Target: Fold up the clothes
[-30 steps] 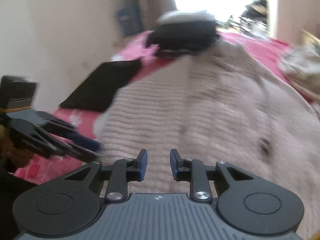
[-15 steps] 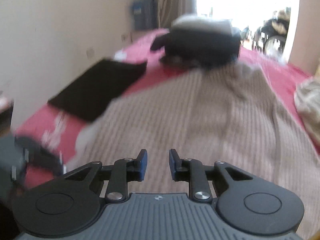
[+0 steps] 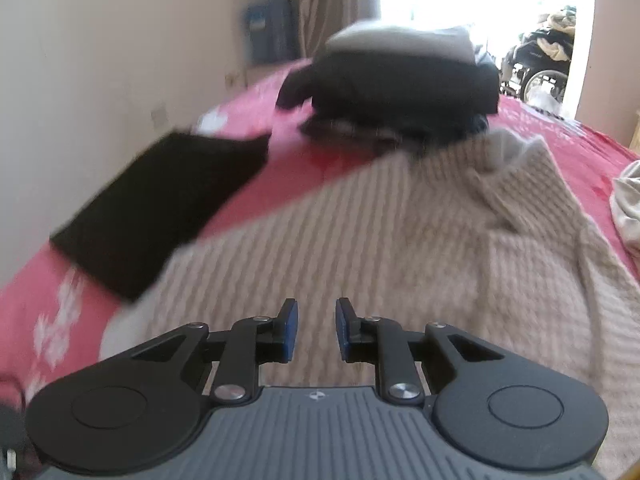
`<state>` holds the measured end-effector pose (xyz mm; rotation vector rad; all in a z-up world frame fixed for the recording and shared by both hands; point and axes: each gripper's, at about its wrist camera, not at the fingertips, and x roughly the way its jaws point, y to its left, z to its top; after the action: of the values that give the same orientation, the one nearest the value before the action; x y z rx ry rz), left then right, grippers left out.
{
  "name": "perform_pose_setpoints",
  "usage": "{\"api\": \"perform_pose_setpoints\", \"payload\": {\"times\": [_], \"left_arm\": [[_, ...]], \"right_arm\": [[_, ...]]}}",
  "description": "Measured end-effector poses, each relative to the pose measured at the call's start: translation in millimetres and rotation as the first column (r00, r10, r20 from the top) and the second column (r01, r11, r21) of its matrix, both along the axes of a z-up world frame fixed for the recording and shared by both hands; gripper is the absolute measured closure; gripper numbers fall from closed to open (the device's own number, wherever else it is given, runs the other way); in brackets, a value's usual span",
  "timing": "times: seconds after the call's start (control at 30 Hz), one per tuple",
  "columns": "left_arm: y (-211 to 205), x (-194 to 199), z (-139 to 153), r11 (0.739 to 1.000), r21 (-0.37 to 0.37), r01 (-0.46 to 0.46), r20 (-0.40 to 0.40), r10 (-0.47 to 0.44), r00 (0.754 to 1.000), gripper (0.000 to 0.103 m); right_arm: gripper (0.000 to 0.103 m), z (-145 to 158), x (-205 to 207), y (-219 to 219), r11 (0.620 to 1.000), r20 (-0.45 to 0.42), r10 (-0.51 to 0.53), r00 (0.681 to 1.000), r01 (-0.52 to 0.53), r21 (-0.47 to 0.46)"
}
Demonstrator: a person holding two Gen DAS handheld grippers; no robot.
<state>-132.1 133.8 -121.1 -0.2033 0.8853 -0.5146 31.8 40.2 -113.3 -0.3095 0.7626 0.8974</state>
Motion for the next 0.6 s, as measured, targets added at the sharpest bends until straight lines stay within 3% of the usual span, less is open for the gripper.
{"api": "perform_pose_setpoints", "payload": {"times": [0.1, 0.13, 0.23, 0.3, 0.37, 0.47, 0.53, 0.6], "left_arm": [[1, -3, -1, 1.000, 0.002, -0.013, 0.013, 0.013, 1.000, 0.059], [2, -4, -2, 1.000, -0.001, -0.016, 0.014, 0.016, 1.000, 0.058], [1, -4, -3, 1.000, -0.015, -0.026, 0.015, 0.027, 1.000, 0.057], [0, -5, -3, 0.999, -0.015, -0.030, 0.018, 0.031, 0.999, 0.055], [-2, -6, -3, 0.999, -0.010, -0.033, 0.024, 0.033, 0.999, 0.055], [-1, -10, 0, 0.999, -0.009, -0.044, 0.024, 0.044, 0.999, 0.055], [4, -15, 5, 0.998, -0.019, -0.063, 0.018, 0.063, 0.998, 0.056], [16, -24, 13, 0.996, -0.026, -0.082, 0.024, 0.082, 0.996, 0.056]], "right_arm": [[0.083, -37, 18, 16, 0.998, -0.022, -0.041, 0.999, 0.040, -0.053], [0.083, -44, 21, 14, 0.998, -0.038, -0.052, 0.998, 0.051, -0.032], [0.083, -32, 23, 8, 0.996, -0.072, -0.088, 0.993, 0.088, -0.008], [0.077, -16, 15, 5, 0.996, -0.055, -0.088, 0.995, 0.088, 0.003], [0.075, 3, 5, 5, 0.998, -0.048, -0.030, 0.998, 0.033, 0.061], [0.060, 19, -19, 23, 0.990, -0.040, 0.116, 0.992, -0.112, 0.091], [0.060, 22, -40, 42, 0.974, -0.032, 0.219, 0.975, -0.216, 0.073], [0.052, 17, -61, 59, 0.957, 0.014, 0.290, 0.957, -0.290, -0.003]]}}
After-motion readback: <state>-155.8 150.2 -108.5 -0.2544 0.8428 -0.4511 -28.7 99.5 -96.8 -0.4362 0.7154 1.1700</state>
